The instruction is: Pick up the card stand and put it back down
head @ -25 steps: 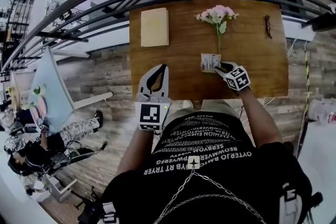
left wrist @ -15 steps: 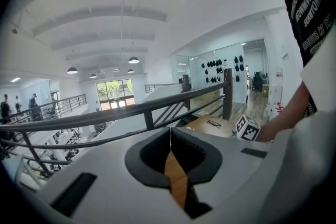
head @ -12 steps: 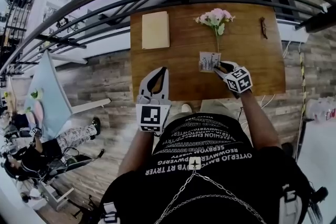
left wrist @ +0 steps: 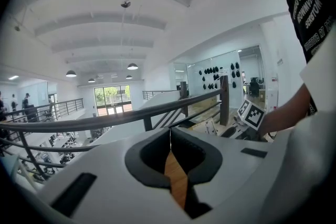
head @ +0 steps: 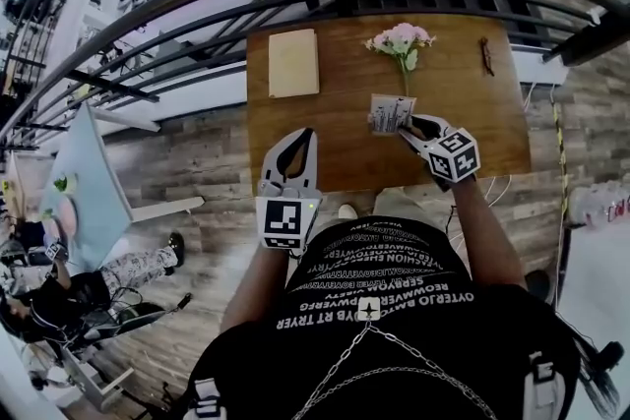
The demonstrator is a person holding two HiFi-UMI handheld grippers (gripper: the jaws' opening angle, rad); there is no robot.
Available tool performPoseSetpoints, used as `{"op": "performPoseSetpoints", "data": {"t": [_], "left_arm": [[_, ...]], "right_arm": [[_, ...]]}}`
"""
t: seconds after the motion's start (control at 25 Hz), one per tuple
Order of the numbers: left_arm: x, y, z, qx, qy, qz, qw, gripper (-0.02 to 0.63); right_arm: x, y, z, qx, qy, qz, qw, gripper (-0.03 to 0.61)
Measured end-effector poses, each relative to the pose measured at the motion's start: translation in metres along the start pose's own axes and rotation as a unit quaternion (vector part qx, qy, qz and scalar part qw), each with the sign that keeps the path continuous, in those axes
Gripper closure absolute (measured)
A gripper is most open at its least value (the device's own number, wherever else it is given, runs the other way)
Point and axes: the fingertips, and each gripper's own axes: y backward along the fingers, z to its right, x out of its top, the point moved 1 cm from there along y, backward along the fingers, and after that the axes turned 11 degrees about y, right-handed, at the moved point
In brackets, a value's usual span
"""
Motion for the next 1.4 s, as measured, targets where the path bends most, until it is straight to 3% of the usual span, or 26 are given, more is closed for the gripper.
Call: {"op": "performPoseSetpoints", "data": {"t": [1.4], "left_arm": [[0.007,0.028,0.008,-0.028,-0.007,0.025,0.9993,0.586]], "right_arm": [[0.156,0.086,-0.032,-0.015,0.069,0.102,0.992,0.426]]}}
